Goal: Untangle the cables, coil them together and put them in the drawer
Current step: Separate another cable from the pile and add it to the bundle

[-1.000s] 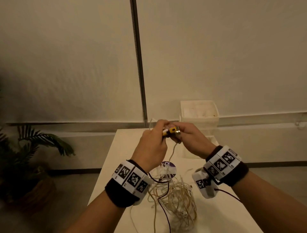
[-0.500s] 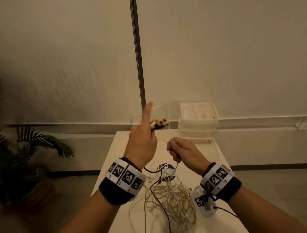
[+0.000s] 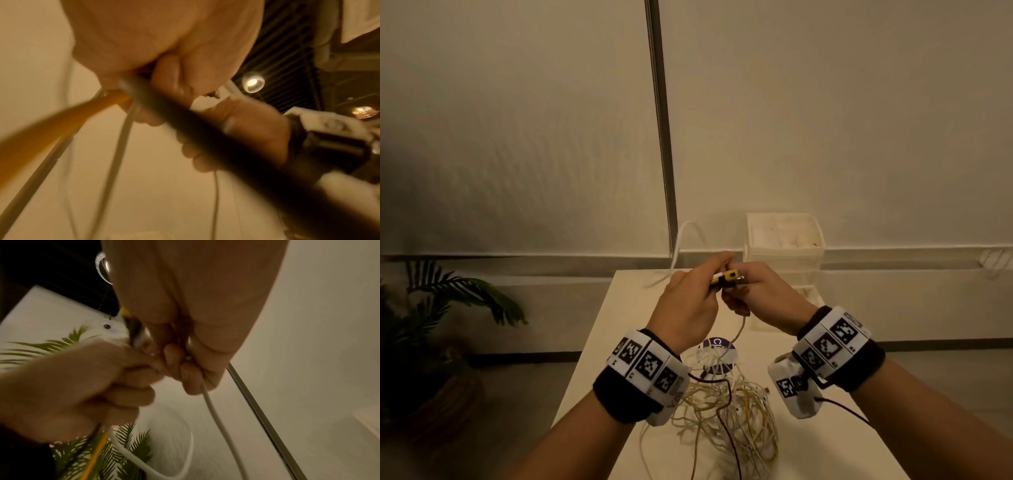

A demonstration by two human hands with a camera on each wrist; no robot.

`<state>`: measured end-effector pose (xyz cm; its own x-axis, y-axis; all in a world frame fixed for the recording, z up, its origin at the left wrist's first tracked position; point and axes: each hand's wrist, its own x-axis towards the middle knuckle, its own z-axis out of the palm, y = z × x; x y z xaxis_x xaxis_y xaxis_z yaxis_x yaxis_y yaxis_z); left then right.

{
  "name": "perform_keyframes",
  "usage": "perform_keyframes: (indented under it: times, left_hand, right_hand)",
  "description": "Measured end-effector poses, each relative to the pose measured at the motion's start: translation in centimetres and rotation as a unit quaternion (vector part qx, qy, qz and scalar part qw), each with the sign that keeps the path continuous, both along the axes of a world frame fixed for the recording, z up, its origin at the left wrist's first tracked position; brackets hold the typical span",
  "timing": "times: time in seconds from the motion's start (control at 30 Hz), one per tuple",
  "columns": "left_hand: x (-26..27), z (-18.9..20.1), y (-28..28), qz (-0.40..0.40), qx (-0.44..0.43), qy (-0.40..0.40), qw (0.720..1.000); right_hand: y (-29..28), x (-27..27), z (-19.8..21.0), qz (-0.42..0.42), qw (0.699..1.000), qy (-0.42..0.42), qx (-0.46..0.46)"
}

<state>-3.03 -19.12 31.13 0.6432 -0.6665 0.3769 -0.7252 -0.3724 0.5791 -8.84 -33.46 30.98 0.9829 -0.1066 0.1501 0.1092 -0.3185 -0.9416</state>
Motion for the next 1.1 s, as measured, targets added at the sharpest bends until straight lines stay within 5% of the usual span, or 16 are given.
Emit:
perform_keyframes:
  times: [0.13,0.3,0.4,0.7,0.87,1.1]
  left_hand:
    - [0.0,0.8,0.2,0.051,0.004,-0.012,0.999]
    - [1.0,4.5,1.0,0.172,-0.177,-0.041,0.968]
    - [1.8,4.6,1.8,0.205,-0.199,-0.023,0.958]
    - [-1.7,1.1,0.9,-0.02,-0.017,-0.154,0.988]
    - [-0.7,1.8,1.1,0.029,-0.016,-0.116,0.993]
    - [0.0,3.1,1.6,0.108,-0.113,-0.079,0.985]
  right_hand:
    - [0.4,-0.3,0.0,0.026,1.0,-0.007,0.012]
    - [0.4,-1.3,-2.6,0.019,0.999,-0.033,0.012]
    - [0.4,-1.7,-5.2,-0.001,1.0,0.004,0.02]
    - [1.2,-0.5,-0.1,-0.043,0.994,-0.073,0.063]
    - [1.0,-0.8,2.5,-0.016,0.996,-0.082,-0.013]
    - [1.6,-0.3,-1.4,0.001,0.995,-0.095,-0.014]
